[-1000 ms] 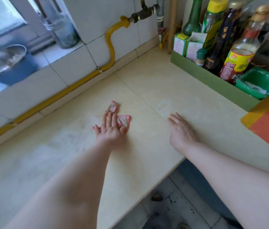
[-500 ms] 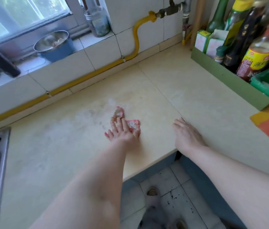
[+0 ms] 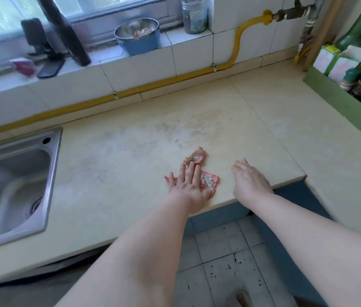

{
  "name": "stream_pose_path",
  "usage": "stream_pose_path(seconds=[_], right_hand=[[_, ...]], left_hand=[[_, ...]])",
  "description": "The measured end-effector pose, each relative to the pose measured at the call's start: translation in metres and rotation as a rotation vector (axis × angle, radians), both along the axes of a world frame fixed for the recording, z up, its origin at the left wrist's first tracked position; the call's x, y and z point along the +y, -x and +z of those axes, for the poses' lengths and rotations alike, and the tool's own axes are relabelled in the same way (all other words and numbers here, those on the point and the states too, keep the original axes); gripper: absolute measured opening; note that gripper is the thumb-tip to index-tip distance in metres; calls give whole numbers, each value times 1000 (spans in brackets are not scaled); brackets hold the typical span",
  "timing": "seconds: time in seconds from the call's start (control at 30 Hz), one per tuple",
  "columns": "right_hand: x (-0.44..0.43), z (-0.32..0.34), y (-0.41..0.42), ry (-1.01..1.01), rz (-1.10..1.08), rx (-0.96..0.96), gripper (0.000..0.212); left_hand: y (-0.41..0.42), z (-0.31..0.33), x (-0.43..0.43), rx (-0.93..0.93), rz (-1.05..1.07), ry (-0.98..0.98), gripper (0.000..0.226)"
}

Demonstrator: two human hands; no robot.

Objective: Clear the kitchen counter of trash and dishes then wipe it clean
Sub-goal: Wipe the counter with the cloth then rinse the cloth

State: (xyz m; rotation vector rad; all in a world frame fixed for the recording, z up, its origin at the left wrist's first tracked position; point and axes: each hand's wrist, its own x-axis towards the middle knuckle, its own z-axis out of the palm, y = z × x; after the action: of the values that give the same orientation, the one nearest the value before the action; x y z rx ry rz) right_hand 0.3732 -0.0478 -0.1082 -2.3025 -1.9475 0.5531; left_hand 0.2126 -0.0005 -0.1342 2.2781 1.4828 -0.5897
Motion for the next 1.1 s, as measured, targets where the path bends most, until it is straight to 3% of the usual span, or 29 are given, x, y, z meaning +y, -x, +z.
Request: stream_pose_path(seconds=[0.43,0.6,0.87,1.1], right_hand=[[-12,1,196,-32,162,-45,41],[-11,4,282,-57,282,-7,43],[-14,11,397,-58,403,-4,31],[-6,11,464,-58,546,4,41]], left_hand=[[208,-5,-40,-37,204,-24,74],[287,-9,-62,-157,170,-157,59],[407,6,-90,-42,329,-296,64],[471,1,-99,-106,506,-342,51]])
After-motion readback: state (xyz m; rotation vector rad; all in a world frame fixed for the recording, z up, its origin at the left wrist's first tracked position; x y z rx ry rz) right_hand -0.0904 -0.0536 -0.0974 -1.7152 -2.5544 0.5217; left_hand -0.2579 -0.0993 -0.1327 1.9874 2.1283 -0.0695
